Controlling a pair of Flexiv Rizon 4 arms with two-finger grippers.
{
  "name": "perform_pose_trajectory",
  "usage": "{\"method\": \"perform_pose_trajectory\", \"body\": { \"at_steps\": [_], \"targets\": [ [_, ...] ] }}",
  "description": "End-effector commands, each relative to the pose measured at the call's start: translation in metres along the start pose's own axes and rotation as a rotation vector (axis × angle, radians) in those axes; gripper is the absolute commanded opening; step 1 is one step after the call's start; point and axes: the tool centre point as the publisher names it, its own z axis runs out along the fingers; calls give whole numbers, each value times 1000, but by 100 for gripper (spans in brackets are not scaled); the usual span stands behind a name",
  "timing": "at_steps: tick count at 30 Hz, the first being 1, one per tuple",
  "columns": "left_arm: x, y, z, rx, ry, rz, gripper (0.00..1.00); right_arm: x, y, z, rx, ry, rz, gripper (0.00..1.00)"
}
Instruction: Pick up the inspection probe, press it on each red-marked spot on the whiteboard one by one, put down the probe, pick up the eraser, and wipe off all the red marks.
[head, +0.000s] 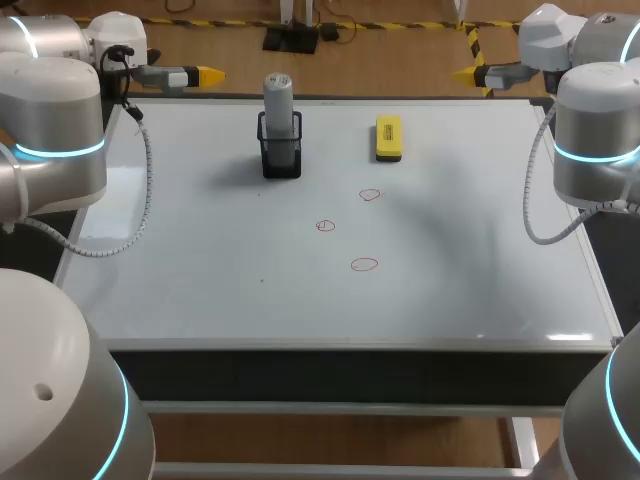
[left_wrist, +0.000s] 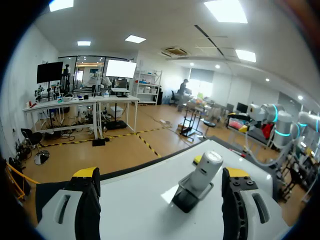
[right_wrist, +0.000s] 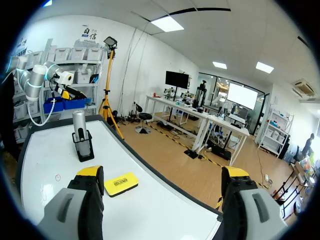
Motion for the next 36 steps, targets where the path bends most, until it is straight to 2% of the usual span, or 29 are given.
{"method": "perform_pose_trajectory", "body": {
  "at_steps": [1,19,24,30,32,36],
  "targets": [
    [0,0,0,2,0,0,100,0,0,0,-1,0,0,100],
    [0,0,0,2,0,0,100,0,0,0,-1,0,0,100],
    [1,8,13,57,186,51,100,0,0,0,-1,0,0,100],
    [13,21,25,76,389,115,100,0,0,0,-1,0,0,100],
    [16,27,29,111,485,118,100,0,0,0,-1,0,0,100],
    [24,31,36,115,557,150,100,0,0,0,-1,0,0,100]
  ]
}}
